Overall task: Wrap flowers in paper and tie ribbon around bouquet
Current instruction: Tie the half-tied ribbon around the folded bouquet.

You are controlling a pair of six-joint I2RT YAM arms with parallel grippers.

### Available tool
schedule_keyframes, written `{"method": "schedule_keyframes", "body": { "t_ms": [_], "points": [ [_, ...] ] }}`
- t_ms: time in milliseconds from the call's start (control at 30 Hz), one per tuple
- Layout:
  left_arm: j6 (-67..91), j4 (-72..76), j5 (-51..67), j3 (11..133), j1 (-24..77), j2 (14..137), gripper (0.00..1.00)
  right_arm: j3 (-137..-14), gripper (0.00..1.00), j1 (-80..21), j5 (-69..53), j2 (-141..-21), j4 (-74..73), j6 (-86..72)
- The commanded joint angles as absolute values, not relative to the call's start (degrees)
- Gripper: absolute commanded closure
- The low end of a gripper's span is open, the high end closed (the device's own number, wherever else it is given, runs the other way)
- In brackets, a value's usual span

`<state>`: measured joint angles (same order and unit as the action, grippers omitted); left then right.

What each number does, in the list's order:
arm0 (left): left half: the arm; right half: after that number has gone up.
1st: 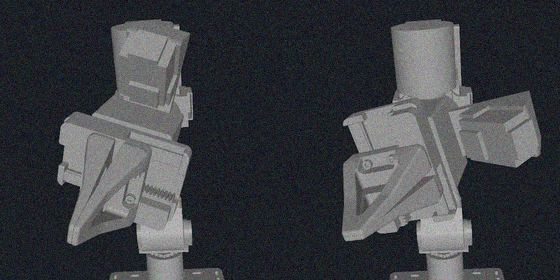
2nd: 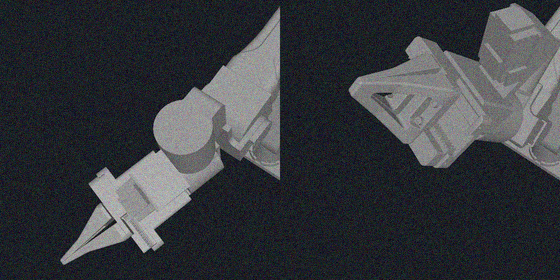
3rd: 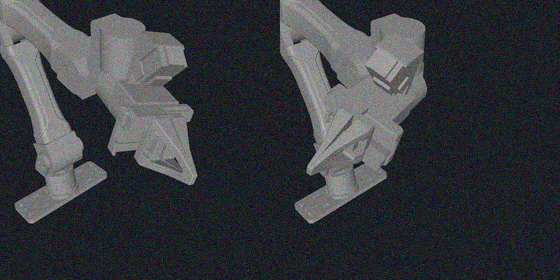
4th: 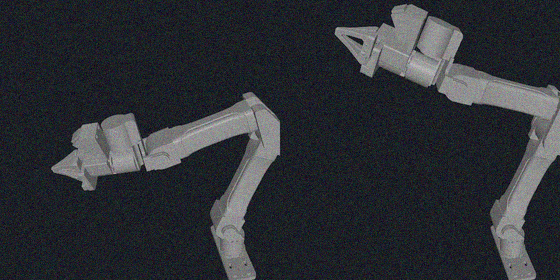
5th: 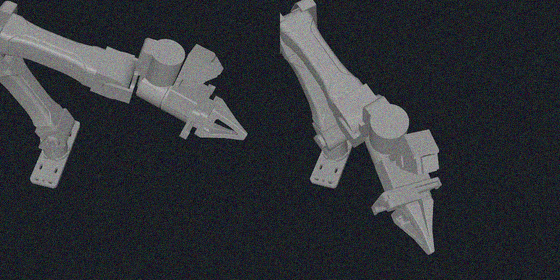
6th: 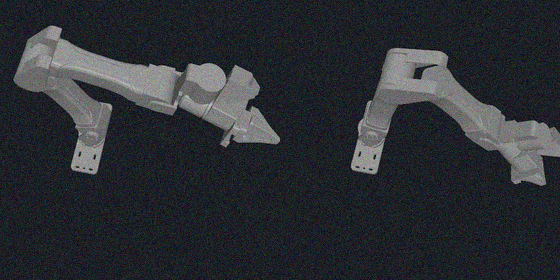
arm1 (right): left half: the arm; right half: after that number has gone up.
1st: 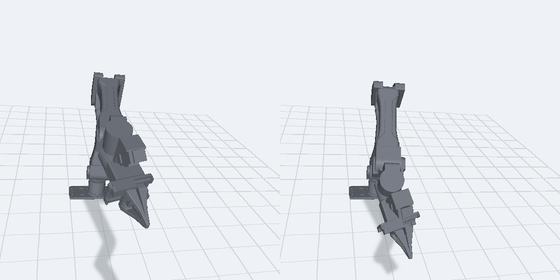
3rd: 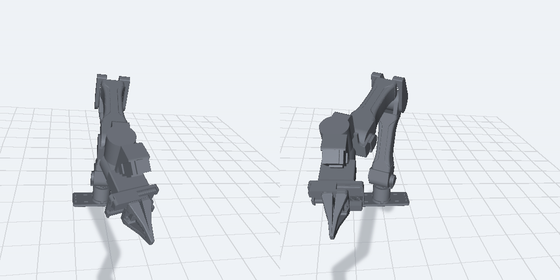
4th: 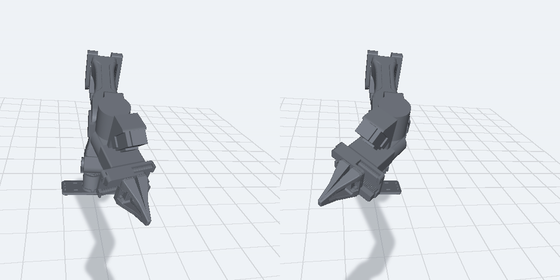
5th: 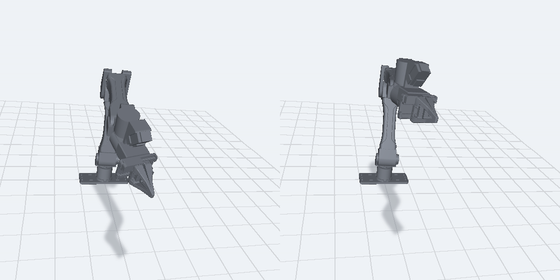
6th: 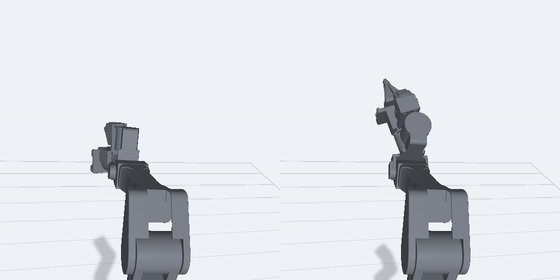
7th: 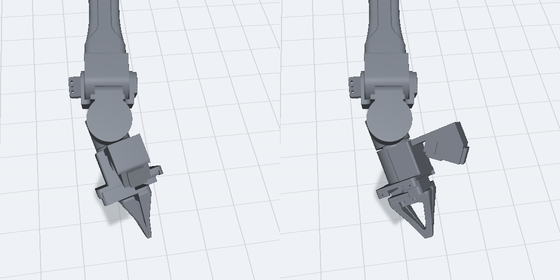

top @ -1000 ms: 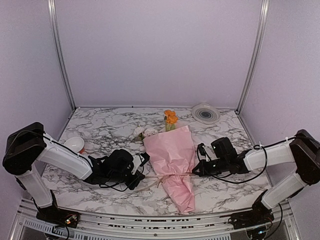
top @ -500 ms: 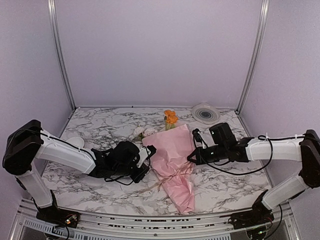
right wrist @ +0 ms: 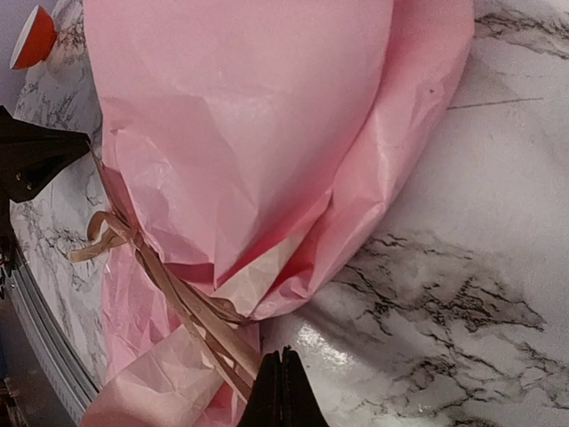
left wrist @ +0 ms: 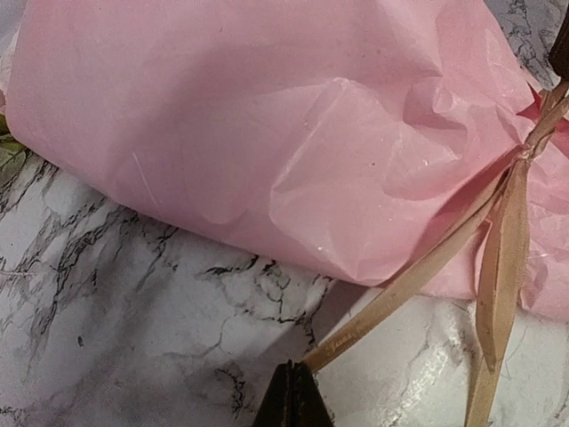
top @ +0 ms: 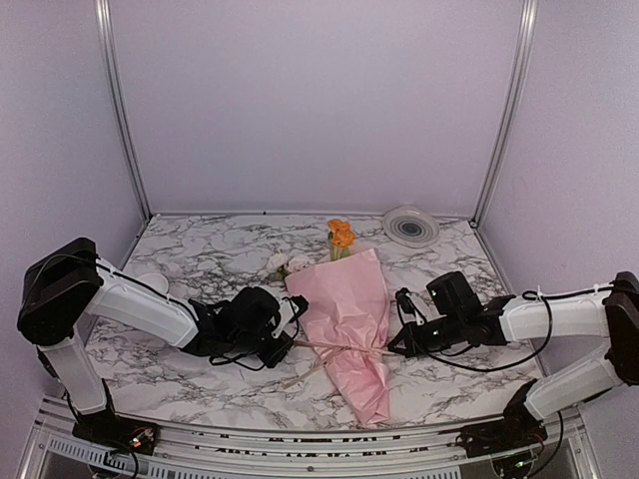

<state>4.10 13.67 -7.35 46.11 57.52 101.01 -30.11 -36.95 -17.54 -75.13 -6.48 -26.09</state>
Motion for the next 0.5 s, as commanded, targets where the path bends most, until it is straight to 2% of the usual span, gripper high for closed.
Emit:
{"method": "schedule_keyframes", "body": {
  "t_ms": [0,367,467],
  "points": [
    [5.5,11.3,-9.5,44.0,56.7,101.6,1.00,-27.8,1.00,-34.9,-15.8,-75.8,-6.6,-26.8],
    [3.7,12.6,-5.8,42.6,57.9,98.1,1.00,-29.6,0.99,-34.3,-19.2,-77.1,-5.2,-26.2],
    [1.9,14.6,-5.8,42.3,59.8,95.4,0.67,-31.6,0.71,-34.3,-22.4,-75.9,-3.5,-26.9]
  ]
}}
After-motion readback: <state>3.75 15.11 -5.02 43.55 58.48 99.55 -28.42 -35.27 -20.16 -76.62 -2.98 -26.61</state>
